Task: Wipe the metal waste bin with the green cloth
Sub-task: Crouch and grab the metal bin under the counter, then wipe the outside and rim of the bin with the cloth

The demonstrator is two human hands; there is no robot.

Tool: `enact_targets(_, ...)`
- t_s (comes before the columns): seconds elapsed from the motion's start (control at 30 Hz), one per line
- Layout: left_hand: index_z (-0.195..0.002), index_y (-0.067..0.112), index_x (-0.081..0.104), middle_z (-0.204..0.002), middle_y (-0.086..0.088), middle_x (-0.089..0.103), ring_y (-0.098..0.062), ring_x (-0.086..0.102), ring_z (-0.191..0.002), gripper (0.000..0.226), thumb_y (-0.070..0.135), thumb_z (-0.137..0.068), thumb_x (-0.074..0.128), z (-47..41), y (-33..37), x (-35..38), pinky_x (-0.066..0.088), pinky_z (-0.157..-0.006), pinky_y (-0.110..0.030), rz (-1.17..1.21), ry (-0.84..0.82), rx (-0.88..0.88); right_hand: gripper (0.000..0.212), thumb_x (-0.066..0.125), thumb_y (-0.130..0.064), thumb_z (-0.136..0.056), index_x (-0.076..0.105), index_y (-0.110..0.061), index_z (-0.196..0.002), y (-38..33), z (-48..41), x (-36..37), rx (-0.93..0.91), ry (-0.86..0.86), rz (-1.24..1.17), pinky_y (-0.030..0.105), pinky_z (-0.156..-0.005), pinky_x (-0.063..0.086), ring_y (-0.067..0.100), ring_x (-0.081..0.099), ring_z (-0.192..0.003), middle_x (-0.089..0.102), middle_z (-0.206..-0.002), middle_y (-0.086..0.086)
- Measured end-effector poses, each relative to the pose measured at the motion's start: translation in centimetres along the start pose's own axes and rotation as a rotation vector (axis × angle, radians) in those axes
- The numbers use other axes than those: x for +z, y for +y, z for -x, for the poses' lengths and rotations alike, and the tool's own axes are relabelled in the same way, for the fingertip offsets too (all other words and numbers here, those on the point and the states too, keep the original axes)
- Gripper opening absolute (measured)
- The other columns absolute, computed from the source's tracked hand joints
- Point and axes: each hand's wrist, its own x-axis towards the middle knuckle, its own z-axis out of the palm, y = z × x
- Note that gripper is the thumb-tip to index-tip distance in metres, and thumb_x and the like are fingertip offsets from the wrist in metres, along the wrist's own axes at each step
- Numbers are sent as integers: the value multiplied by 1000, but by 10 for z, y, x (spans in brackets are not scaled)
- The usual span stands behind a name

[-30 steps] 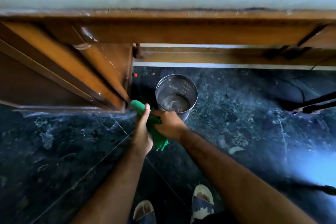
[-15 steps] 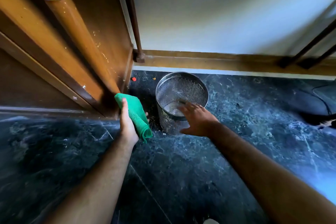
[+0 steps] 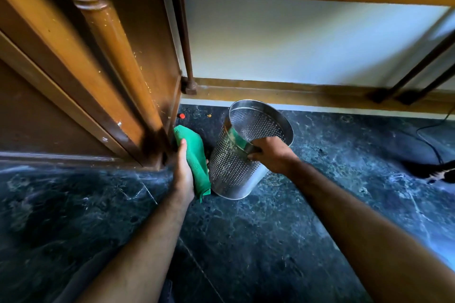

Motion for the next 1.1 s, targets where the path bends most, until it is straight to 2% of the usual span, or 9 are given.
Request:
enact_targets(0.17, -130, 16, 61, -124, -18, 69, -31, 70, -101, 94, 78, -61, 69, -21, 6, 1, 60, -88, -45, -24, 115, 80, 21, 76, -24, -82, 74, -11, -97, 15, 7, -5, 93, 59, -166, 27, -65, 42, 18, 66, -82, 70, -84, 1)
enact_targets(0.27, -132, 14, 61, -130, -3, 64, -22, 63, -116, 66, 60, -84, 65, -7, 15, 23, 49, -105, -38, -121, 121, 257, 23, 77, -23, -82, 75, -13, -103, 30, 18, 0, 160, 105, -277, 33, -77, 54, 20, 72, -88, 78, -95, 5)
enact_targets(0.37, -104, 28, 67, -104, 4, 68, -10, 66, -90, 34, 55, -88, 54, 17, 14, 67, 54, -80, -28, -351, -7, 425, 17, 77, -26, -82, 74, -16, -95, 38, 24, 2, 196, 150, -329, 32, -67, 56, 15, 70, -75, 77, -87, 1)
enact_targets(0.47, -95, 29, 63, -88, 0, 65, -14, 63, -72, 21, 44, -99, 49, 39, 8, 113, 54, -62, -31, -572, -115, 727, 20, 77, -24, -83, 62, -28, -71, 40, 29, -1, 219, 169, -356, 13, -48, 38, -6, 55, -54, 65, -67, -14)
enact_targets(0.57, -119, 10, 65, -107, -11, 70, -22, 66, -90, 41, 40, -99, 46, 38, -10, 151, 57, -76, -38, -837, -250, 1005, 28, 73, -15, -81, 57, -28, -62, 44, 32, 5, 234, 206, -327, 13, -45, 39, 1, 55, -52, 61, -61, -11)
enact_targets(0.67, -142, 11, 53, -139, -17, 59, -32, 58, -122, 53, 40, -98, 44, 18, -42, 167, 50, -100, -46, -1143, -191, 1185, 7, 67, -16, -75, 69, -13, -80, 55, 36, 15, 221, 209, -259, 36, -62, 51, 21, 63, -70, 73, -76, 9)
enact_targets(0.8, -145, 17, 49, -146, -10, 55, -29, 56, -127, 57, 50, -98, 40, 11, -63, 165, 49, -102, -41, -1123, -85, 1132, 10, 72, -23, -75, 67, -15, -79, 67, 40, 21, 206, 227, -345, 34, -59, 47, 13, 56, -62, 72, -71, 5)
enact_targets(0.97, -115, 4, 65, -107, -18, 70, -32, 67, -88, 62, 55, -97, 33, -38, -89, 101, 50, -66, -33, -1016, 140, 870, 11, 77, -14, -81, 75, -24, -84, 90, 59, 27, 249, 206, -730, 27, -61, 46, 5, 62, -63, 77, -79, -2)
enact_targets(1.1, -121, -9, 61, -130, -29, 61, -43, 59, -118, 76, 54, -94, 28, -68, -91, 52, 48, -98, -46, -1073, 295, 639, 16, 74, -6, -83, 75, -20, -91, 94, 67, 31, 233, 183, -822, 18, -68, 49, 3, 68, -73, 78, -87, -3)
